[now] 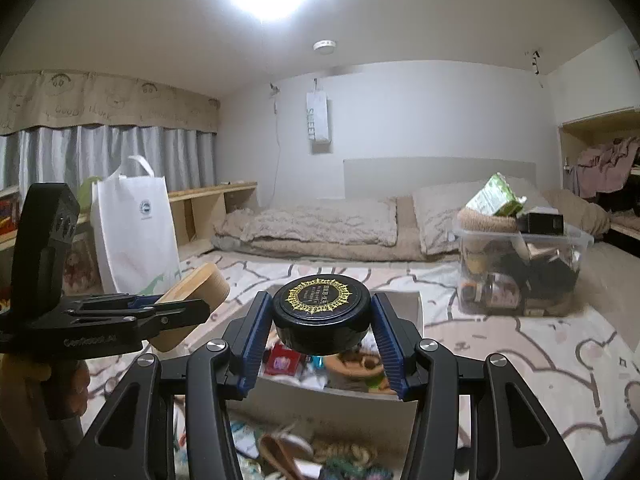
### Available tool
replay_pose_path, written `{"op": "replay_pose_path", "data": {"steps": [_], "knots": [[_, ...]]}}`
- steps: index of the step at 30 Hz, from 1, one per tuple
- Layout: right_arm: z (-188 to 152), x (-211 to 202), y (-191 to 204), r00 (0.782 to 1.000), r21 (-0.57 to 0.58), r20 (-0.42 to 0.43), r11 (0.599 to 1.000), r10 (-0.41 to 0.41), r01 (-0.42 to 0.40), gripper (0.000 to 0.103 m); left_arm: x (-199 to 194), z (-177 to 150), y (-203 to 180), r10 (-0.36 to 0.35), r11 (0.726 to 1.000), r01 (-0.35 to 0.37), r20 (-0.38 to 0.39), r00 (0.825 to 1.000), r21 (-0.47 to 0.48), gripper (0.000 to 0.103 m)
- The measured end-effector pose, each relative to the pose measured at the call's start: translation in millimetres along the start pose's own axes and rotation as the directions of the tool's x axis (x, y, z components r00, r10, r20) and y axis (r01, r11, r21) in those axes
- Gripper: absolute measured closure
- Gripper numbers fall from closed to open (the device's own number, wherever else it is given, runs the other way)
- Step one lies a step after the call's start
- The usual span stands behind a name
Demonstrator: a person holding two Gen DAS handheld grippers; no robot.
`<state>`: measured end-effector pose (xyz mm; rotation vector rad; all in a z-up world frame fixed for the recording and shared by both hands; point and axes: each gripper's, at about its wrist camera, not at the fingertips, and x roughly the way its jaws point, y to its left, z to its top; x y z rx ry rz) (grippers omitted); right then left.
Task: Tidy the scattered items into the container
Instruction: 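Lift the wooden block and black tin and carry both over the shoe box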
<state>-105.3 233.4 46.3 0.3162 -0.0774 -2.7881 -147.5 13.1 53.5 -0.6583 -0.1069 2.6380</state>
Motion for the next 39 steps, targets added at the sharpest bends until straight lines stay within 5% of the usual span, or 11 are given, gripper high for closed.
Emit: {"op": "replay_pose_path", "data": {"steps": [13, 24, 30, 39], "knots": [[20.2, 19.7, -2.7, 1.0, -0.009, 0.014, 1.0, 0.017, -0.017, 0.052, 11.0, 3.8, 5.7, -0.005, 1.0, 0.005, -0.015, 1.0, 0.007, 0.063], [-3.7, 9.3, -2.8, 0.998, 0.054, -0.032, 0.998, 0.045, -0.043, 0.052, -2.1, -52.4, 18.9, 0.026, 0.999, -0.03, -0.104, 0.994, -0.042, 0.063], [-32.4, 13.2, -2.6, 0.993, 0.082, -0.104, 0.996, 0.056, -0.048, 0.052, 8.8, -95.8, 41.5, 0.037, 0.994, -0.057, -0.201, 0.979, -0.095, 0.063], [-48.6, 22.4, -3.8, 0.987, 0.099, -0.152, 0.994, 0.062, -0.047, 0.052, 28.7, -120.1, 46.5, 0.014, 0.992, -0.048, -0.283, 0.959, -0.113, 0.063]]}}
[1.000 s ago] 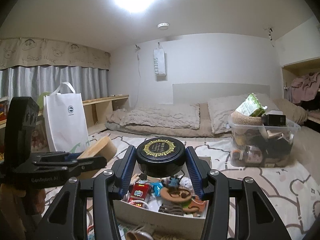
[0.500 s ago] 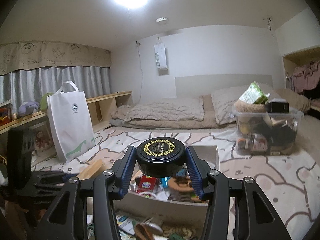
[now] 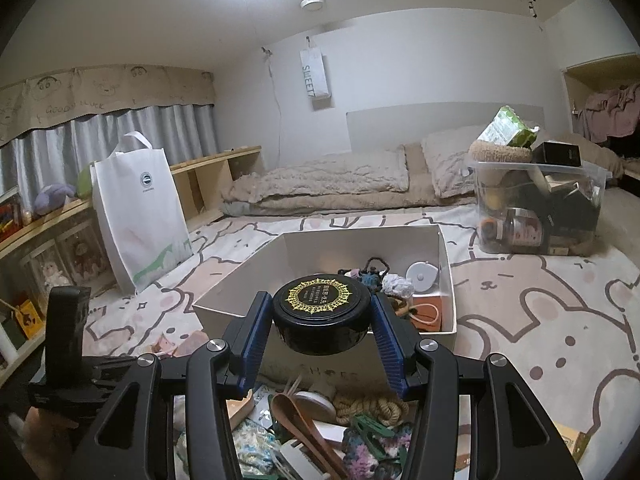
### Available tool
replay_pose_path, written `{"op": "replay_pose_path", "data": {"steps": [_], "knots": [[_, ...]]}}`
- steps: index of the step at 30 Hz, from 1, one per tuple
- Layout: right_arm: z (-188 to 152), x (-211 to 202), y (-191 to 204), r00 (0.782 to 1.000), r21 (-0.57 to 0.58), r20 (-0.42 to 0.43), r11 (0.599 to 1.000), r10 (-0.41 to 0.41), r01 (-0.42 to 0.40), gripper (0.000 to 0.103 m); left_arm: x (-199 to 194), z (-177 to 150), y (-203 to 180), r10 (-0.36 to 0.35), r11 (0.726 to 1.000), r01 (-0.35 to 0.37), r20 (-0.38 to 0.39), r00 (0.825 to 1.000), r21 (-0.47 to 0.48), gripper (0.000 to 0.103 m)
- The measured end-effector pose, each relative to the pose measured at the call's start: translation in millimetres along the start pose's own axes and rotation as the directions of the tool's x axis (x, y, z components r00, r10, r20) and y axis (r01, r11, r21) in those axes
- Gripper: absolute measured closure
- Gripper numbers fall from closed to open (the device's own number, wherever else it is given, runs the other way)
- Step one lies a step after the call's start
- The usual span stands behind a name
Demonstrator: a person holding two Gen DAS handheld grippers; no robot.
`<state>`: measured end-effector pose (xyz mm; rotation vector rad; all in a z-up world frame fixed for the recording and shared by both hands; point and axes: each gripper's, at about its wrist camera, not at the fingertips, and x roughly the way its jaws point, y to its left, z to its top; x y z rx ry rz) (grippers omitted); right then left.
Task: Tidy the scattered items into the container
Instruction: 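Lift the wooden block and black tin and carry both over the shoe box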
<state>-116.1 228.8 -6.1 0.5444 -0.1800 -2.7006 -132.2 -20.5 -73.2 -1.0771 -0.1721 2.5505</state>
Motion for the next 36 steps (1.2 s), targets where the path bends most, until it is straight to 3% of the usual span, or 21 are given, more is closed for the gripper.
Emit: {"op": "replay_pose_path", "data": {"steps": [2, 4, 5, 15, 18, 27, 36], "knots": [[-1.0, 0.5, 0.4, 1.0, 0.001, -0.002, 1.0, 0.002, -0.002, 0.052, 6.9, -2.4, -5.7, 0.004, 1.0, -0.003, -0.02, 1.0, 0.016, 0.059], [-2.2, 1.1, 0.3, 1.0, 0.0, -0.004, 1.0, 0.002, -0.002, 0.052, 15.4, -6.4, -12.7, 0.009, 0.999, -0.008, -0.043, 0.999, 0.031, 0.037], [-2.6, 1.2, 0.3, 1.0, -0.001, -0.005, 1.0, 0.002, -0.002, 0.052, 18.7, -8.2, -15.3, 0.015, 0.999, -0.013, -0.052, 0.999, 0.037, 0.036], [-3.8, 0.8, 1.0, 1.0, -0.001, -0.004, 1.0, 0.002, -0.002, 0.052, 44.3, -20.4, -32.8, 0.142, 0.982, -0.128, -0.093, 0.986, 0.136, 0.037], [-4.0, -0.5, 0.4, 1.0, -0.001, 0.001, 1.0, -0.002, 0.002, 0.052, 46.3, -20.4, -28.2, 0.158, 0.98, -0.145, -0.092, 0.983, 0.133, 0.058], [-3.2, -4.1, -1.7, 1.0, 0.004, 0.011, 1.0, 0.0, 0.0, 0.052, 45.7, -20.6, -23.8, 0.16, 0.98, -0.149, -0.081, 0.984, 0.133, 0.062], [-1.9, -6.5, -3.1, 1.0, 0.009, 0.017, 1.0, -0.001, 0.001, 0.052, 28.6, -9.7, -25.9, 0.119, 0.988, -0.116, -0.027, 0.993, 0.099, 0.062]]}}
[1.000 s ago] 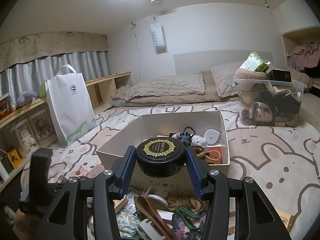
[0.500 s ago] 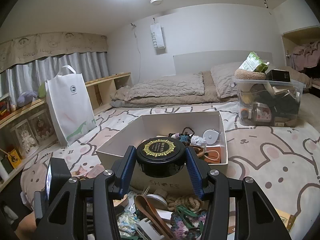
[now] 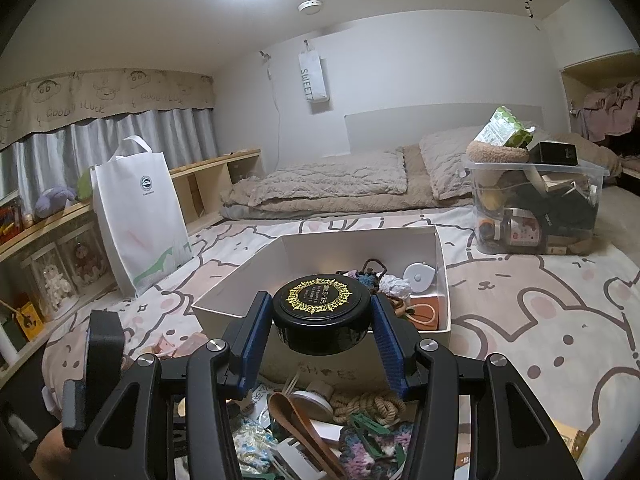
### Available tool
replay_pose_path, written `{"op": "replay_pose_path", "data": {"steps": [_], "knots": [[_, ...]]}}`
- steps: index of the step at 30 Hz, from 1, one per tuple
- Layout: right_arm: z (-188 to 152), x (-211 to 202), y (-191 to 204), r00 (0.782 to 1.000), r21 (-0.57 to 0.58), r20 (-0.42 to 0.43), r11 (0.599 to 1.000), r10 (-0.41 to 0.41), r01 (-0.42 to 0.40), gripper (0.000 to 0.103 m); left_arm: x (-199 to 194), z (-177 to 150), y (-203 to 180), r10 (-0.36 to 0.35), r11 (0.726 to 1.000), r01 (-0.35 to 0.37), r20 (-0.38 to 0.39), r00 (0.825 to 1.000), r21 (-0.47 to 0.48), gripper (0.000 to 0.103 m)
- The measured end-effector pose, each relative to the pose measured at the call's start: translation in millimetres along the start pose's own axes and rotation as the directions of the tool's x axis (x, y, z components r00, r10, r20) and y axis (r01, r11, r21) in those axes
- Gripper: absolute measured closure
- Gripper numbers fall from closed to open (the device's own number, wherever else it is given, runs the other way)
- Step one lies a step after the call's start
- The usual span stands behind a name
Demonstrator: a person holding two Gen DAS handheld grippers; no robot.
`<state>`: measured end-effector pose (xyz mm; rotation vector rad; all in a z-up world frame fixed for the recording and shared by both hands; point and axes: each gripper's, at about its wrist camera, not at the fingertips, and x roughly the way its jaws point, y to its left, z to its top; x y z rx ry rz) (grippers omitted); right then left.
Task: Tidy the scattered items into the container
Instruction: 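Lift the wooden block and black tin and carry both over the shoe box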
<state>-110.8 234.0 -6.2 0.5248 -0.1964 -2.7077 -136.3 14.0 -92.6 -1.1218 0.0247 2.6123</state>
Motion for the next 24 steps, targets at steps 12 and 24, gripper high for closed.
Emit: {"op": "replay_pose_path", "data": {"steps": [12, 24], "knots": [[17.6, -1.0, 11.1, 1.0, -0.04, 0.027, 0.999, 0.003, -0.002, 0.052, -40.9, 39.7, -13.0, -0.018, 0.999, 0.014, 0.141, 0.99, 0.029, 0.062], [57.1, 9.4, 11.0, 0.997, -0.092, 0.073, 0.996, -0.005, 0.012, 0.052, -65.1, 100.8, -14.5, -0.049, 0.998, 0.039, 0.276, 0.96, 0.043, 0.062]]}}
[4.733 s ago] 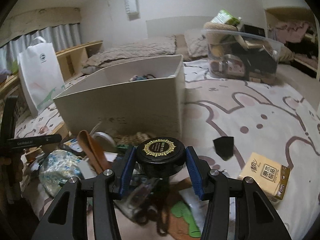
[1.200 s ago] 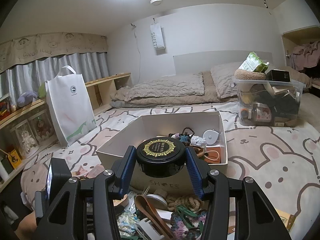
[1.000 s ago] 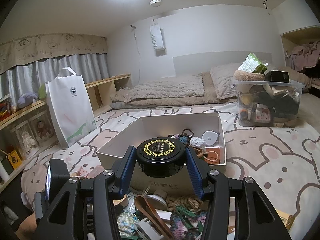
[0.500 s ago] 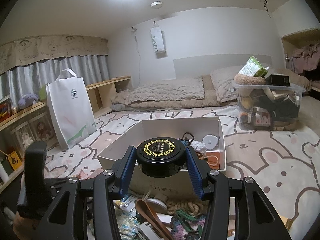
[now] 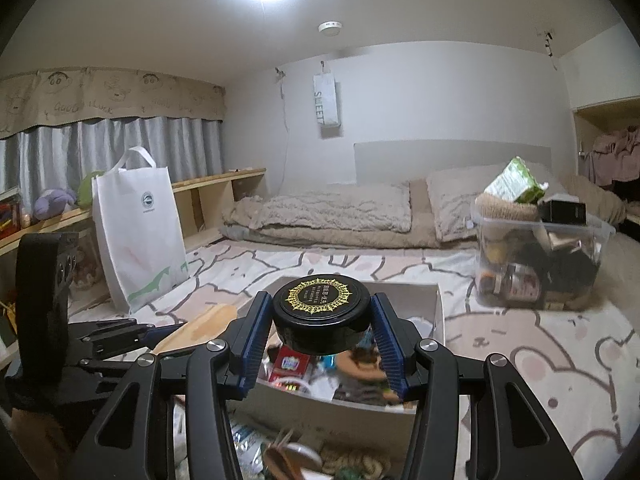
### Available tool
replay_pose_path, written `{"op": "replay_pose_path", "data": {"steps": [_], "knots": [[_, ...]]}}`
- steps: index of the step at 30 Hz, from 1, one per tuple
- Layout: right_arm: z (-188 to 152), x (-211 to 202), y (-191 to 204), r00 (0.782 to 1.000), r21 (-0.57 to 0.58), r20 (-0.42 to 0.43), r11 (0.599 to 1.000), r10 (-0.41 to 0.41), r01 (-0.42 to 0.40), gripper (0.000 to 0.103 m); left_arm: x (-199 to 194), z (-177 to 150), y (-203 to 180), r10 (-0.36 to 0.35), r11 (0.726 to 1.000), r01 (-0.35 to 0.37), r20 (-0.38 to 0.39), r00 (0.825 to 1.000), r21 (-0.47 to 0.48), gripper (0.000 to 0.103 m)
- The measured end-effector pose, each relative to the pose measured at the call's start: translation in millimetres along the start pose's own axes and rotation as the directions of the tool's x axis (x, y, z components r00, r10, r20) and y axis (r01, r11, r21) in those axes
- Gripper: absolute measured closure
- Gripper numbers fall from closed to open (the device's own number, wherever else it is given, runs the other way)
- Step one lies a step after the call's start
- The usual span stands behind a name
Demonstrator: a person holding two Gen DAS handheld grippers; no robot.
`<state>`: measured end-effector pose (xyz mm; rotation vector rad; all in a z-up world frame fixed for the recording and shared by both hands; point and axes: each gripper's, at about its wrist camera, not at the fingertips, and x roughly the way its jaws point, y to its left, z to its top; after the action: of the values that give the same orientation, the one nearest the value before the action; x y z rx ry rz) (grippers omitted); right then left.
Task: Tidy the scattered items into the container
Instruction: 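Lift the wooden block and black tin and carry both over the shoe box, then lower the wooden block with the left gripper while the right lowers the tin into the box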
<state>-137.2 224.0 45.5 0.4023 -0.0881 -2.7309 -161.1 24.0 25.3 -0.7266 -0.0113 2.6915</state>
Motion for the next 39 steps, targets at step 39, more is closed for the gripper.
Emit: {"op": "replay_pose_path", "data": {"steps": [39], "knots": [[-39.8, 134.9, -47.3, 0.945, 0.127, -0.321, 0.992, 0.065, -0.025, 0.052, 106.7, 1.6, 51.3, 0.036, 0.995, -0.048, -0.121, 0.992, -0.092, 0.062]]}}
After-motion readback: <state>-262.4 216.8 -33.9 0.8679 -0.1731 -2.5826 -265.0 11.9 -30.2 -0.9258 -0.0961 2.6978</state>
